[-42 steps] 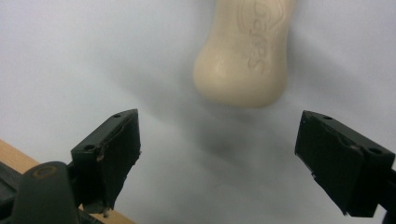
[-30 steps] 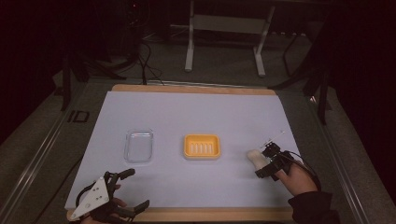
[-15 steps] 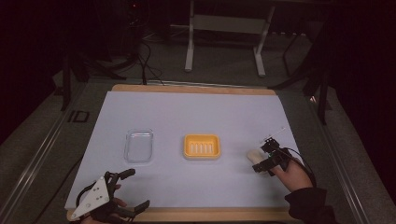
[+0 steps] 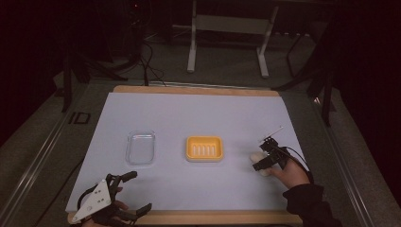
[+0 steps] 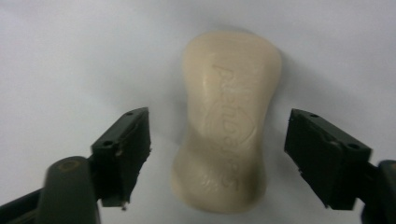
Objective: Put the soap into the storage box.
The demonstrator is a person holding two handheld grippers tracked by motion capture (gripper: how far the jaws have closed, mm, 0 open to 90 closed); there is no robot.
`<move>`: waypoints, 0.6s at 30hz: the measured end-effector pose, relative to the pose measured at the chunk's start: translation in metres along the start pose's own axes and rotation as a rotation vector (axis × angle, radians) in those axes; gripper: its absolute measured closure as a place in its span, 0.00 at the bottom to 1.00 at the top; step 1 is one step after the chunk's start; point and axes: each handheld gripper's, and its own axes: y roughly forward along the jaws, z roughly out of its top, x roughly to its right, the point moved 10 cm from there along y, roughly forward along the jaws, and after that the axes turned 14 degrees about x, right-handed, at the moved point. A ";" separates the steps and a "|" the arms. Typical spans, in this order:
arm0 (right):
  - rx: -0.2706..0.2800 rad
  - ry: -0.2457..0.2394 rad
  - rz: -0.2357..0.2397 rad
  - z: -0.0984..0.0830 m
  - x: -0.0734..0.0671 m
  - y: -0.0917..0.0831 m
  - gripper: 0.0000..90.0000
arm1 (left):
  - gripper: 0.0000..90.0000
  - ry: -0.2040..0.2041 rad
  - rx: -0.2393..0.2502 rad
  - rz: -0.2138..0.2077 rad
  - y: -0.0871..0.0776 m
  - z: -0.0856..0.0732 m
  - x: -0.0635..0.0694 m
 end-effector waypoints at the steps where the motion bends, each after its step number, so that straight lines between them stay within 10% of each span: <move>1: -0.002 0.001 -0.004 0.000 0.000 0.001 0.28 | 0.00 0.000 0.000 0.000 0.000 0.000 0.000; 18: -0.011 -0.019 -0.038 -0.003 0.001 0.015 0.50 | 0.00 -0.001 -0.001 -0.001 0.000 0.000 0.000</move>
